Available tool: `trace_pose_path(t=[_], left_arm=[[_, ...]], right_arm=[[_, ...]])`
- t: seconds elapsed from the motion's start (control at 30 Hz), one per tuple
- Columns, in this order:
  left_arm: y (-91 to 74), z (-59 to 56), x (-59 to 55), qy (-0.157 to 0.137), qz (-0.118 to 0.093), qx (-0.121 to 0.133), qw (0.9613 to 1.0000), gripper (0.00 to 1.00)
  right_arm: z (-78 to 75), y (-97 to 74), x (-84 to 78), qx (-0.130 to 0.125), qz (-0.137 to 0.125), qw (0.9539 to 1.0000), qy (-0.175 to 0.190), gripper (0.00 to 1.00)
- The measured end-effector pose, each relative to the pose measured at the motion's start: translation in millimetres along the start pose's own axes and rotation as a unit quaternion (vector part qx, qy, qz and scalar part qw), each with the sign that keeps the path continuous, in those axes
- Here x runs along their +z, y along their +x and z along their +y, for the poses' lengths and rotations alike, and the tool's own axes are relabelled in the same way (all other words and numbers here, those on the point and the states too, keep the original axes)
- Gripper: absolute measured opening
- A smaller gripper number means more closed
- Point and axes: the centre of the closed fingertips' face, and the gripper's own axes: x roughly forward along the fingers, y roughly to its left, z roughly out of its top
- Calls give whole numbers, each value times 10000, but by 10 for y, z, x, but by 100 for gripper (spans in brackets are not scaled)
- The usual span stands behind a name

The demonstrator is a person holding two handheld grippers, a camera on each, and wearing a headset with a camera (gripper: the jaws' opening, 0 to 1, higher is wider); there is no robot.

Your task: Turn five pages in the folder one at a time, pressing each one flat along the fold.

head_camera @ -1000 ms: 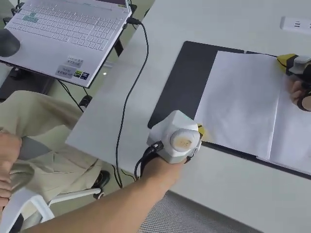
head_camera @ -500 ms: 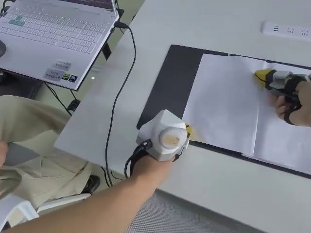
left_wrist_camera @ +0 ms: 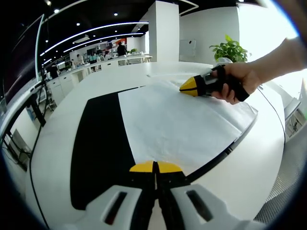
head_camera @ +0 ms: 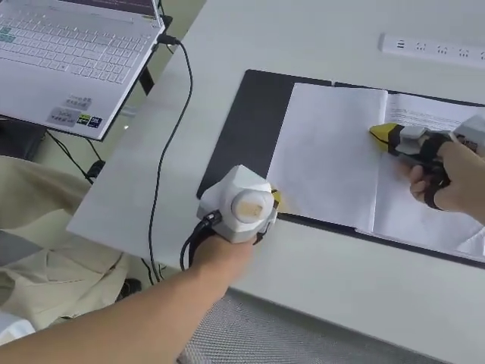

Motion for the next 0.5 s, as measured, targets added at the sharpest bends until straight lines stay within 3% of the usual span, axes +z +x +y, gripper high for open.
trace_pose_path(t=[0.2, 0.5], left_arm=[[4, 2, -2, 14, 1, 9, 10000, 0], [3, 5, -4, 6, 21, 23, 10000, 0]], right_arm=[[-29, -143, -323, -14, 396, 9990, -188, 0], [-66, -312, -771, -86, 746, 9967, -300, 0]])
